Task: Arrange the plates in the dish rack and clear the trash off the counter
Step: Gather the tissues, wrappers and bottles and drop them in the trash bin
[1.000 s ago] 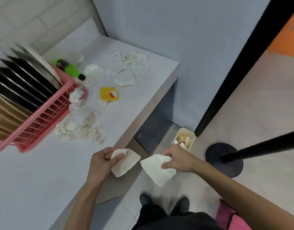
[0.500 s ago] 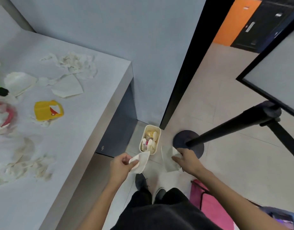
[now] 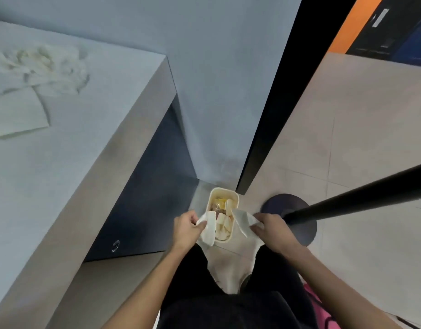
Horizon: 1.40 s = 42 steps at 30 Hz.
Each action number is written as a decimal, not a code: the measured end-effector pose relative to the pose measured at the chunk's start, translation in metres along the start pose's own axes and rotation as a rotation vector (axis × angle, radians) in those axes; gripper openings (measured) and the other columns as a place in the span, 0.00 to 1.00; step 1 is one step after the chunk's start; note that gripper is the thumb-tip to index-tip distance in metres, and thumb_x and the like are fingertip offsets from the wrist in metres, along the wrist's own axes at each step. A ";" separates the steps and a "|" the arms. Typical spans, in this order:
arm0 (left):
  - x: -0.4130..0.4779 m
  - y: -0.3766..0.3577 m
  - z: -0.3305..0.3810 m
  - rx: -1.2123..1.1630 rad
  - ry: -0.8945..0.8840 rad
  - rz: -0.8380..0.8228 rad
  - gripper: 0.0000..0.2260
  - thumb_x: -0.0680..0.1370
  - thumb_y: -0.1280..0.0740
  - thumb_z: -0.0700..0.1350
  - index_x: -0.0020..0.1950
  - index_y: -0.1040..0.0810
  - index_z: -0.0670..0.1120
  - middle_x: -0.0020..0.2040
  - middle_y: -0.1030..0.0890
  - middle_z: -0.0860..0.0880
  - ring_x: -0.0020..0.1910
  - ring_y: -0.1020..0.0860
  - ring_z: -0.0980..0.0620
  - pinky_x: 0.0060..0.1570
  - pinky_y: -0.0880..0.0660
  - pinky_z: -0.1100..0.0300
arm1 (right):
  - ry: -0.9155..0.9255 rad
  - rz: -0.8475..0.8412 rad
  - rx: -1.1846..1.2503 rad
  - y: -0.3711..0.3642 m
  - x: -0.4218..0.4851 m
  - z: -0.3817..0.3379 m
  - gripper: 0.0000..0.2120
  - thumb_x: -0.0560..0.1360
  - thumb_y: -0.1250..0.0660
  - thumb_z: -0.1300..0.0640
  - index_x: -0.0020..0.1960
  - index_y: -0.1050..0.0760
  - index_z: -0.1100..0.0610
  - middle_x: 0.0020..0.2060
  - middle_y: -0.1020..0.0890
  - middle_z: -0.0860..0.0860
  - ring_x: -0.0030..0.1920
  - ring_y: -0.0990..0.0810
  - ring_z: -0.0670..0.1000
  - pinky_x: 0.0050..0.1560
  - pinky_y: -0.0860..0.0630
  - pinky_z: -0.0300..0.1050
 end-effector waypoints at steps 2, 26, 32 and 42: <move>0.041 -0.038 -0.027 0.047 -0.002 -0.045 0.13 0.72 0.26 0.45 0.34 0.28 0.44 0.32 0.25 0.49 0.32 0.28 0.51 0.31 0.33 0.58 | 0.023 0.028 -0.008 -0.028 0.042 0.022 0.08 0.76 0.35 0.54 0.51 0.20 0.54 0.43 0.16 0.53 0.45 0.19 0.57 0.43 0.23 0.50; 0.275 -0.275 -0.092 0.837 -0.462 -0.135 0.11 0.82 0.39 0.43 0.58 0.21 0.40 0.56 0.20 0.41 0.55 0.21 0.40 0.46 0.30 0.52 | 0.017 0.213 0.386 -0.184 0.221 0.155 0.04 0.76 0.33 0.60 0.43 0.21 0.58 0.32 0.17 0.53 0.26 0.19 0.50 0.29 0.27 0.36; 0.277 -0.303 -0.103 0.909 -0.308 -0.304 0.14 0.82 0.45 0.36 0.62 0.23 0.38 0.63 0.23 0.41 0.61 0.23 0.42 0.53 0.26 0.53 | 0.047 0.224 0.468 -0.181 0.213 0.162 0.04 0.76 0.32 0.60 0.42 0.21 0.55 0.31 0.18 0.51 0.28 0.19 0.52 0.29 0.29 0.36; 0.267 -0.282 -0.094 0.669 -0.181 -0.340 0.12 0.83 0.46 0.40 0.60 0.26 0.39 0.39 0.22 0.44 0.28 0.18 0.47 0.26 0.26 0.60 | 0.156 0.312 0.350 -0.170 0.207 0.154 0.06 0.75 0.29 0.57 0.51 0.17 0.50 0.38 0.17 0.47 0.30 0.22 0.46 0.36 0.25 0.41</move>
Point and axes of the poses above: each hand's wrist, its own x-axis towards the middle knuckle, its own y-axis out of the back of the hand, z = x × y, the point moved 10 cm from there along x, towards the middle knuckle
